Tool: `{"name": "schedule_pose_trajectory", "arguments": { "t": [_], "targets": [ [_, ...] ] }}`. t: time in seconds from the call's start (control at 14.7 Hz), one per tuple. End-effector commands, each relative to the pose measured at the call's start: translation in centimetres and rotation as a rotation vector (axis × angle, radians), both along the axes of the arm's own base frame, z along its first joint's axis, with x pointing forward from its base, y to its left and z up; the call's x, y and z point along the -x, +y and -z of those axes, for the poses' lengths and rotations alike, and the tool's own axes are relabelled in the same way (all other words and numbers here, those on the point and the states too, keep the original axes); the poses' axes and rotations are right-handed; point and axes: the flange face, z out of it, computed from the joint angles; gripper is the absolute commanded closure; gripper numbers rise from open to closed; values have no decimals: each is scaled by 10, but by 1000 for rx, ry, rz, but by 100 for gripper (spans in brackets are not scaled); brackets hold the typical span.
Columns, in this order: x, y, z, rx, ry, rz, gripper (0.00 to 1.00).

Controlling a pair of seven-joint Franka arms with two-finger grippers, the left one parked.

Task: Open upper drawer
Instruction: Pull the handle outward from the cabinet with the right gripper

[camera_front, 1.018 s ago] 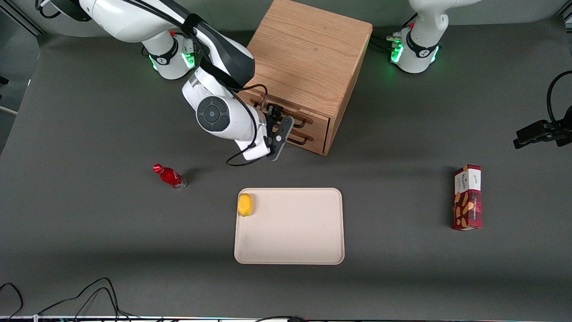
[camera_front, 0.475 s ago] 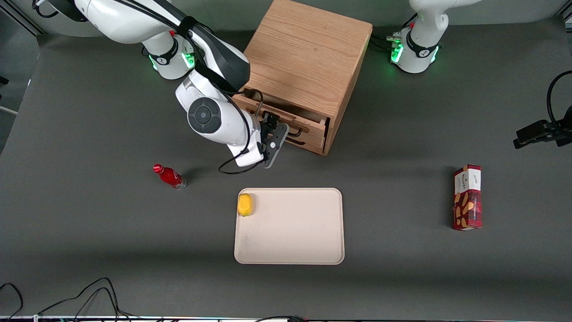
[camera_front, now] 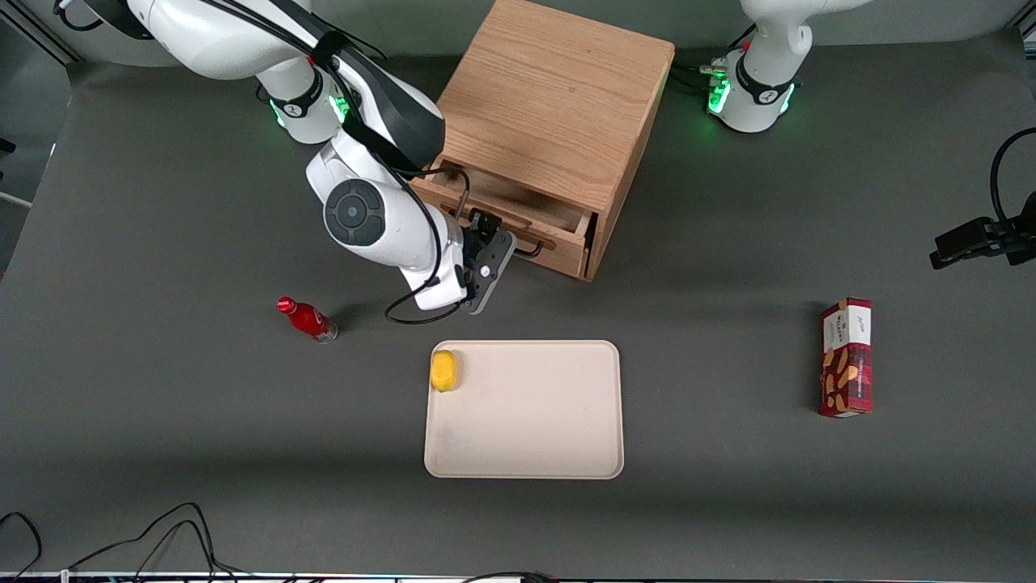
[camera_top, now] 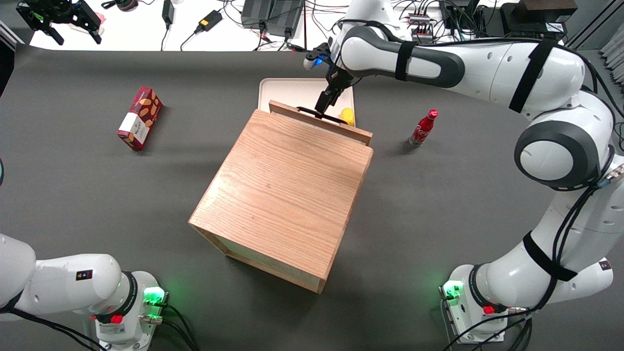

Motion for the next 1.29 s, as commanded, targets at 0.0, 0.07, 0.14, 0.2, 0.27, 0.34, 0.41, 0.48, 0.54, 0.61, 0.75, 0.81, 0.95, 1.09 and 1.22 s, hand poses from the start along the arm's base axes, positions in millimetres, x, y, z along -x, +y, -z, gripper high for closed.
{"name": "schedule_pose_trajectory", "arguments": {
  "t": [0.0,0.07,0.14,0.2,0.27,0.34,0.41,0.48,0.54,0.61,0.75,0.81,0.95,1.09,1.22],
  "targets": [
    [-16,-2,2,5,-24,-6,0],
    [-17,-3,4,11,-28,-12,0],
    [-17,-3,5,14,-28,-10,0],
    [-17,-3,7,14,-25,-11,0],
    [-17,-3,9,14,-23,-10,0],
    [-17,-3,8,14,-24,-9,0],
    [-19,-5,13,16,-20,-9,0],
    [-20,-6,13,22,-25,-9,0],
    [-21,-6,14,25,-28,-11,0],
    [-22,-7,15,25,-26,-9,0],
    [-26,-10,13,25,-37,-10,0],
    [-29,-13,15,27,-36,-2,0],
    [-32,-15,15,28,-38,3,0],
    [-37,-16,14,21,-42,6,0],
    [-43,-22,14,24,-46,17,0]
  ]
}}
